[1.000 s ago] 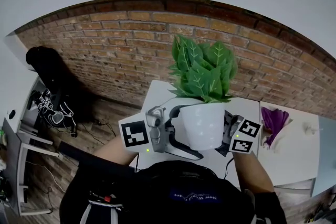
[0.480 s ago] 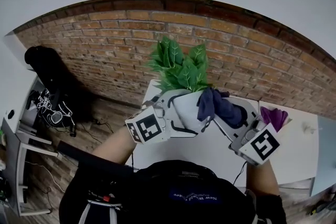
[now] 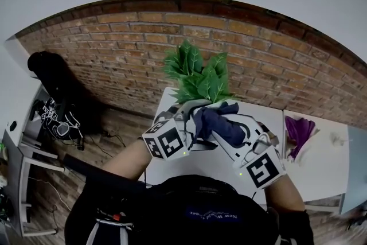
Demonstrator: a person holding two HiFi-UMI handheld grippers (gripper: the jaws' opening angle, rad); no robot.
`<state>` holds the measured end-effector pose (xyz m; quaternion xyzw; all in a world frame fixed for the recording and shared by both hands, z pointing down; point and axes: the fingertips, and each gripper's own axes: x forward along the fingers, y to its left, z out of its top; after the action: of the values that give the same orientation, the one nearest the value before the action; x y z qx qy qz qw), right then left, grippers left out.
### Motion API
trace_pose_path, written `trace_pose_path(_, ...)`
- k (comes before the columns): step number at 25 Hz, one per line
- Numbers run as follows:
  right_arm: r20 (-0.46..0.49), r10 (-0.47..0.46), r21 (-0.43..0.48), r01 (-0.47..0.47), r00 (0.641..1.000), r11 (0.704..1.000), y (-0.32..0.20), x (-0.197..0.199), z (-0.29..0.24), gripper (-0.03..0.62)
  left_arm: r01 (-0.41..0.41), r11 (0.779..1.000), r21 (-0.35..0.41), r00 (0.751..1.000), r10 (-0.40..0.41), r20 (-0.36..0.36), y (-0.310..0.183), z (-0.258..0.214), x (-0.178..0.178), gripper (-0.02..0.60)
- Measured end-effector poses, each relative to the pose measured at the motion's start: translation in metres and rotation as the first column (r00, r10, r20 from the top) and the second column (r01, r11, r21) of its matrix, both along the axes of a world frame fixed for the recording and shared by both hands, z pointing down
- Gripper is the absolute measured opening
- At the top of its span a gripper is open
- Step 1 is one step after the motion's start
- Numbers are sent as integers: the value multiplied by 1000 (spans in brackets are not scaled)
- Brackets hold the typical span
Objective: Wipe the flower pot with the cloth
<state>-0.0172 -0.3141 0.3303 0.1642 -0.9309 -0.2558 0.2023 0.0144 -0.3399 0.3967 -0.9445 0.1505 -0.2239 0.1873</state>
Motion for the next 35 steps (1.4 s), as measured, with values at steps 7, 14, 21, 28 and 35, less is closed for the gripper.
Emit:
trace_pose_path(7,81,20,-48,-16,997,999,-7,21,-12,103,-36,999,26,998,37,-52,7,-15,-1,522)
trace_pose_path(14,220,99,-240,-45,970,970,-22,51,-10,103,-93,995,42,987,97,-130,20,-31,-1,522)
trace_pose_path(21,331,109,-333,8,937,943,-30,66,-1,103,-145,988,44,955,152,-256,33,-56,3,522)
trace_pose_path(28,329,142,-404,3,934,915,-39,68,15,103,-211,977,32,923,210,-321,46,-71,3,522)
trace_pose_path(35,314,130,-434,20,941,901,-39,61,27,103,-228,974,13,910,218,-353,49,-76,0,522)
